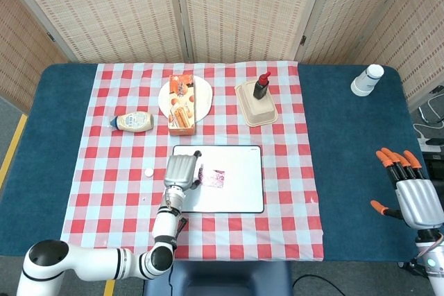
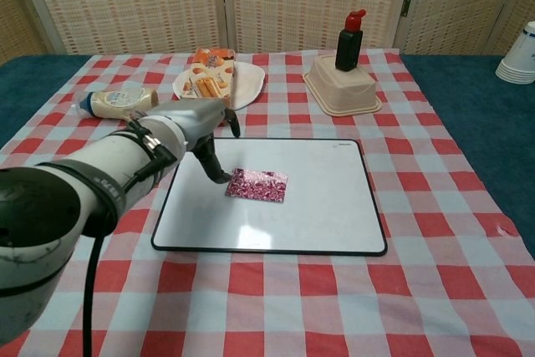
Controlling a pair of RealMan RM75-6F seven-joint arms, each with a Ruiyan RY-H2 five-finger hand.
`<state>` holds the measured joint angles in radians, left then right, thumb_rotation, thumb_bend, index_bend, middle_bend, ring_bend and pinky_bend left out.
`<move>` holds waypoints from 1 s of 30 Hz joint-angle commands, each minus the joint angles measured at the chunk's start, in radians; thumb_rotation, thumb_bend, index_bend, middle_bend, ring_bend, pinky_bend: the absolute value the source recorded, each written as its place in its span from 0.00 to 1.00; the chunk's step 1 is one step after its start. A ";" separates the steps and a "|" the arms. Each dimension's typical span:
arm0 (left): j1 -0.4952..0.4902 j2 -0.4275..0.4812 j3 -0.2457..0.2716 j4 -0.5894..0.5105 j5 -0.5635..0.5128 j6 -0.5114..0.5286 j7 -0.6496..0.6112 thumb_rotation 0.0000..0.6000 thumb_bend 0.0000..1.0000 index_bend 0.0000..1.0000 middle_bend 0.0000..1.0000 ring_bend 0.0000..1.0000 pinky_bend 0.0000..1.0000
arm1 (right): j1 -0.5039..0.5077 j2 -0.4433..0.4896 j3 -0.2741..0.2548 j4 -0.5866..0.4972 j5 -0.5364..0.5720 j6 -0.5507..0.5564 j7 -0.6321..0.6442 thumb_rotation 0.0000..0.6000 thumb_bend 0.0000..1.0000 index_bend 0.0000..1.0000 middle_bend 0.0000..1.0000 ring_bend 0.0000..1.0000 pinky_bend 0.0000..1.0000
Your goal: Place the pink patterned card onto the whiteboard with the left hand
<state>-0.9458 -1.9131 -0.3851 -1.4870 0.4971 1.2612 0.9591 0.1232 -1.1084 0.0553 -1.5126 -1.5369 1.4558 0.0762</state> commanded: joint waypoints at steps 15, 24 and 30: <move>0.218 0.320 0.137 -0.051 0.081 -0.045 -0.191 1.00 0.27 0.44 1.00 1.00 1.00 | 0.004 -0.001 -0.005 -0.008 0.000 -0.015 -0.015 1.00 0.00 0.07 0.04 0.00 0.00; 0.230 0.275 0.170 -0.047 0.132 -0.037 -0.226 1.00 0.27 0.43 1.00 1.00 1.00 | 0.003 0.001 -0.003 -0.013 0.006 -0.015 -0.016 1.00 0.00 0.07 0.04 0.00 0.00; 0.226 0.240 0.170 -0.039 0.139 -0.035 -0.229 1.00 0.28 0.43 1.00 1.00 1.00 | 0.003 0.006 -0.006 -0.015 0.002 -0.017 -0.010 1.00 0.00 0.07 0.04 0.00 0.00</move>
<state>-0.7185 -1.6703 -0.2159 -1.5279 0.6362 1.2268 0.7291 0.1265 -1.1032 0.0494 -1.5276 -1.5343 1.4388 0.0657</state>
